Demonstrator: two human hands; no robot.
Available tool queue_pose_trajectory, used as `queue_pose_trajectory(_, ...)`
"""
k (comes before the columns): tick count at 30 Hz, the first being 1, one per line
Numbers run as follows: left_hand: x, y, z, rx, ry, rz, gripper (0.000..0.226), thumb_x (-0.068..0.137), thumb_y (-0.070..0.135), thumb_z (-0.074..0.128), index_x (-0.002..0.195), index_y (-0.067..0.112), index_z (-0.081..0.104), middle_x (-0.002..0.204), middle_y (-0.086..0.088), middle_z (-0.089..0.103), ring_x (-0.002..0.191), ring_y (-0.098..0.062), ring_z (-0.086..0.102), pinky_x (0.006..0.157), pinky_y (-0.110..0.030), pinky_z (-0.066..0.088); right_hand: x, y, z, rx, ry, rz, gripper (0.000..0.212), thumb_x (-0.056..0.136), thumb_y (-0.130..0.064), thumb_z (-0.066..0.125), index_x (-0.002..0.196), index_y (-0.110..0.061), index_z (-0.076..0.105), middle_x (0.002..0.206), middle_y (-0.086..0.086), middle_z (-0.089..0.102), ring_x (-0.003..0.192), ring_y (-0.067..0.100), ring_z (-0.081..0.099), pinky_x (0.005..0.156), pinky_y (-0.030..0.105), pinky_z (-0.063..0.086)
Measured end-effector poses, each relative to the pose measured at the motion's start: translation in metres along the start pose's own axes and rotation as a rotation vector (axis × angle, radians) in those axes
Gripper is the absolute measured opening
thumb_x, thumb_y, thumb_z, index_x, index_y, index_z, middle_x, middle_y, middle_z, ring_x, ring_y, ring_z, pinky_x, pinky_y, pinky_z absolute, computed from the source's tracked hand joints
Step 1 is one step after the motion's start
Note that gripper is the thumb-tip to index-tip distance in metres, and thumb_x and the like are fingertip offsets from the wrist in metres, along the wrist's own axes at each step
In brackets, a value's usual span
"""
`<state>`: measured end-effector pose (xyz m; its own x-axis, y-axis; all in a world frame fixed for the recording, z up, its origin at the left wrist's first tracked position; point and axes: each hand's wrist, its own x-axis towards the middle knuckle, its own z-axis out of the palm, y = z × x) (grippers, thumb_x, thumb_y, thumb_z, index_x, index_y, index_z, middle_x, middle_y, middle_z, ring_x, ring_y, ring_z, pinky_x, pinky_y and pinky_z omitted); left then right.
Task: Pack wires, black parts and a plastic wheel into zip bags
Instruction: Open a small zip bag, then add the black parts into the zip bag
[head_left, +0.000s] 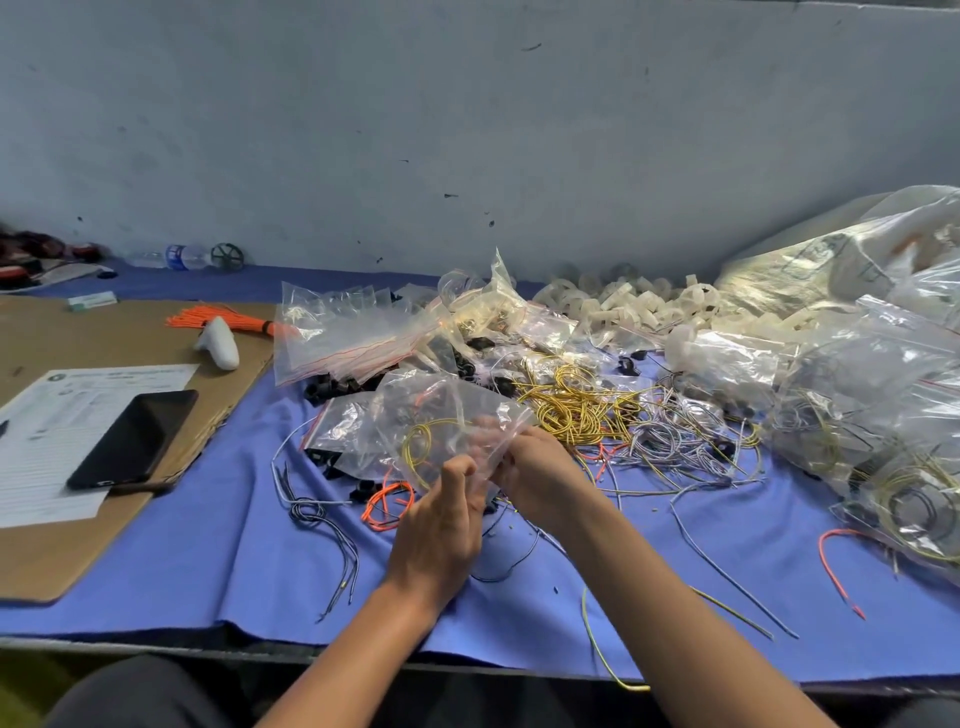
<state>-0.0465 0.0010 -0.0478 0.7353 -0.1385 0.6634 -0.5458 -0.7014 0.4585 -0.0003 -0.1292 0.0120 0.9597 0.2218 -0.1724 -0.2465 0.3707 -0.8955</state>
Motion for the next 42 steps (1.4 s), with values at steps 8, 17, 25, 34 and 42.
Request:
queue_pose_trajectory(8, -0.003, -0.005, 0.001, -0.116, 0.022, -0.039, 0.018, 0.103, 0.041, 0.035, 0.108, 0.024, 0.03, 0.084, -0.009, 0.067, 0.071, -0.043, 0.062, 0.053, -0.031, 0.028, 0.013, 0.003, 0.02, -0.469, -0.174, 0.093, 0.049, 0.091, 0.017, 0.046, 0.138, 0.004, 0.045, 0.118, 0.019, 0.061, 0.103, 0.033, 0.06, 0.082, 0.034, 0.047)
queue_pose_trajectory(17, -0.001, -0.01, 0.008, -0.116, 0.027, -0.119, 0.018, 0.104, 0.036, 0.035, 0.095, 0.03, 0.021, 0.086, -0.016, 0.066, 0.073, -0.047, 0.06, 0.054, -0.034, 0.027, -0.026, -0.031, -0.031, -0.681, -0.193, -0.063, 0.035, 0.089, 0.01, 0.04, 0.09, 0.001, 0.073, 0.09, 0.01, 0.073, 0.082, 0.021, 0.065, 0.077, 0.036, 0.056)
queue_pose_trajectory(25, 0.002, 0.0, -0.001, 0.07, -0.038, -0.031, 0.036, 0.106, 0.034, 0.037, 0.087, 0.007, 0.051, 0.066, -0.015, 0.062, 0.058, -0.042, 0.061, 0.047, -0.032, 0.028, -0.004, -0.038, -0.067, -0.842, 0.196, -0.278, 0.036, 0.085, 0.002, 0.045, 0.098, -0.021, 0.068, 0.095, 0.004, 0.069, 0.077, 0.015, 0.062, 0.058, 0.025, 0.049)
queue_pose_trajectory(34, 0.002, 0.003, -0.004, 0.063, -0.023, -0.07, 0.056, 0.1, 0.042, 0.022, 0.081, 0.005, 0.06, 0.07, -0.017, 0.064, 0.064, -0.044, 0.061, 0.051, -0.045, 0.044, 0.057, -0.027, -0.031, -1.365, -0.024, -0.339, 0.026, 0.083, -0.018, 0.073, 0.109, -0.02, 0.068, 0.094, -0.009, 0.066, 0.075, 0.01, 0.061, 0.063, 0.027, 0.046)
queue_pose_trajectory(42, 0.004, 0.004, -0.005, 0.108, 0.008, -0.057, 0.042, 0.1, 0.032, 0.034, 0.075, 0.008, 0.057, 0.061, -0.014, 0.061, 0.054, -0.042, 0.057, 0.041, -0.039, 0.037, 0.08, -0.013, -0.015, -1.758, -0.188, -0.433, 0.013, 0.081, -0.015, 0.066, 0.093, -0.009, 0.068, 0.092, 0.008, 0.068, 0.088, 0.027, 0.058, 0.071, 0.034, 0.049)
